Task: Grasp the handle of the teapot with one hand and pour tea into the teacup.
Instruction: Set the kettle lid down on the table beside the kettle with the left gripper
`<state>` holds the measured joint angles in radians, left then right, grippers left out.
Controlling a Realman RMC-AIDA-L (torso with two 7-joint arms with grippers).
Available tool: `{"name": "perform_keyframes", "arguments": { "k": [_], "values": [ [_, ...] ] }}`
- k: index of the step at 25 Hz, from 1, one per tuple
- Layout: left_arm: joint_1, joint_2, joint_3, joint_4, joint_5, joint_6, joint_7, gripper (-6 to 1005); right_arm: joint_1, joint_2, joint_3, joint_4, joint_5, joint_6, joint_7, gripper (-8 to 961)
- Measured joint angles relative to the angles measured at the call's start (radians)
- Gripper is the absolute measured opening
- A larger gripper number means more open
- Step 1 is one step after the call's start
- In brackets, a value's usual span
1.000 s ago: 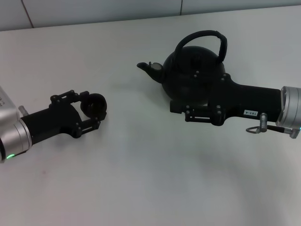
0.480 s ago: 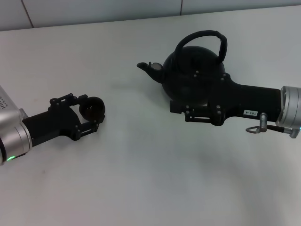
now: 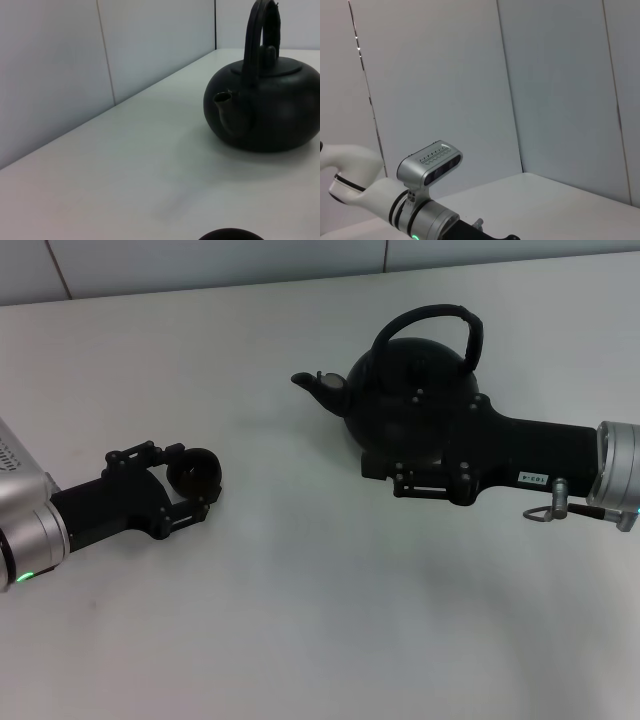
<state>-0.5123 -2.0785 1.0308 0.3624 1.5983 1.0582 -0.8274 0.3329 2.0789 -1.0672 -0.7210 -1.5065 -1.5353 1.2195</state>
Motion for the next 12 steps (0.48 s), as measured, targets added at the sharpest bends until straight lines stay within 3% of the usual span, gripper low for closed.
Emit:
{"name": "perform_keyframes", "arguments": {
  "k": [12],
  "values": [
    [-0.002, 0.000, 0.008, -0.002, 0.001, -0.007, 0.000, 699, 0.000, 0.000, 0.001, -0.002, -0.003, 0.001, 0.000, 753]
  ]
}}
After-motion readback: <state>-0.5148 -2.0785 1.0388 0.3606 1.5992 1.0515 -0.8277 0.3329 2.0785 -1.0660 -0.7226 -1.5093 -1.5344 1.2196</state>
